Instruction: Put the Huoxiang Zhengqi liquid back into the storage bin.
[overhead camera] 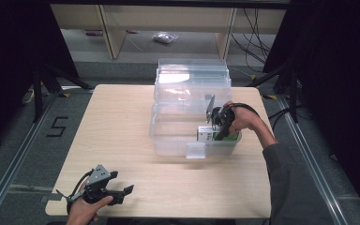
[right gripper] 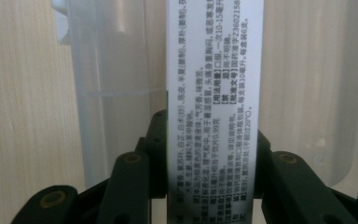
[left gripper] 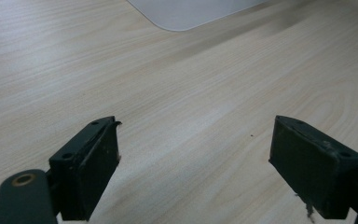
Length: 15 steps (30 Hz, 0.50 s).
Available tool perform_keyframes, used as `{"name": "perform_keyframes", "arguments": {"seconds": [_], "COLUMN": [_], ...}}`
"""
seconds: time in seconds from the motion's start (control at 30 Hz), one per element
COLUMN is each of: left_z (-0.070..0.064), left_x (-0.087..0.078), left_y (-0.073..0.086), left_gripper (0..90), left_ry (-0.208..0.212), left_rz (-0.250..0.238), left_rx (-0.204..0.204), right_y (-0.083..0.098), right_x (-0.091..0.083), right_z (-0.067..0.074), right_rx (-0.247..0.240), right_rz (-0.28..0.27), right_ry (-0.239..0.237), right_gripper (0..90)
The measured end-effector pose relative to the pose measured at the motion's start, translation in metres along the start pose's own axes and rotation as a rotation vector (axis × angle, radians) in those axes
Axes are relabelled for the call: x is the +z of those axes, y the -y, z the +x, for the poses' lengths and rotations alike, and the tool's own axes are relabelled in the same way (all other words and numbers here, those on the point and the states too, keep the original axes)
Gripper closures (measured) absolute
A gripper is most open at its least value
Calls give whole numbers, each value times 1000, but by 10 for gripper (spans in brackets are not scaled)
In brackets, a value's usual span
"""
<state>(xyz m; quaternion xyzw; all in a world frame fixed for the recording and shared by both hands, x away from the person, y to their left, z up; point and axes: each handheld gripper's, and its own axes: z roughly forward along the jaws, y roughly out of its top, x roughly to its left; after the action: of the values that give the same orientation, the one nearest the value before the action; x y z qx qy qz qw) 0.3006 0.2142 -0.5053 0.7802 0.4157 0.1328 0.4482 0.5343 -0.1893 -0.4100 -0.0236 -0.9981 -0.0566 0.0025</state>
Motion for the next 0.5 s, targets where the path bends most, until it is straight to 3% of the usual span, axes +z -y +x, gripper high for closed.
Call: {"name": "perform_keyframes", "arguments": {"seconds": [0.07, 0.1, 0.13, 0.23, 0.33, 0.37, 0.4, 0.43, 0.47, 0.5], "left_z": [0, 0, 0, 0, 0, 0, 0, 0, 0, 0], "left_x": [0, 0, 0, 0, 0, 0, 0, 0, 0, 0], "left_y": [0, 0, 0, 0, 0, 0, 0, 0, 0, 0], "left_gripper": [150, 149, 150, 150, 149, 149, 149, 150, 150, 150], "left_ry": [0, 1, 0, 1, 0, 0, 1, 2, 1, 0], "left_rz": [0, 1, 1, 0, -1, 0, 0, 1, 2, 3], "left_rx": [-1, 0, 0, 0, -1, 0, 0, 1, 1, 2], "right_y": [1, 2, 2, 2, 1, 1, 2, 2, 1, 1], "right_x": [1, 2, 1, 2, 3, 3, 2, 1, -4, -7], "right_z": [-1, -1, 3, 1, 3, -1, -1, -2, 1, 1], "right_rx": [-17, -13, 38, 1, 37, -10, -13, -7, 39, 27], "right_rz": [3, 3, 15, 16, 26, 23, 2, -10, -35, -41], "right_ry": [5, 2, -9, 0, -18, -5, -10, -8, -21, -4], "right_gripper": [643, 643, 642, 636, 624, 615, 602, 563, 547, 540]}}
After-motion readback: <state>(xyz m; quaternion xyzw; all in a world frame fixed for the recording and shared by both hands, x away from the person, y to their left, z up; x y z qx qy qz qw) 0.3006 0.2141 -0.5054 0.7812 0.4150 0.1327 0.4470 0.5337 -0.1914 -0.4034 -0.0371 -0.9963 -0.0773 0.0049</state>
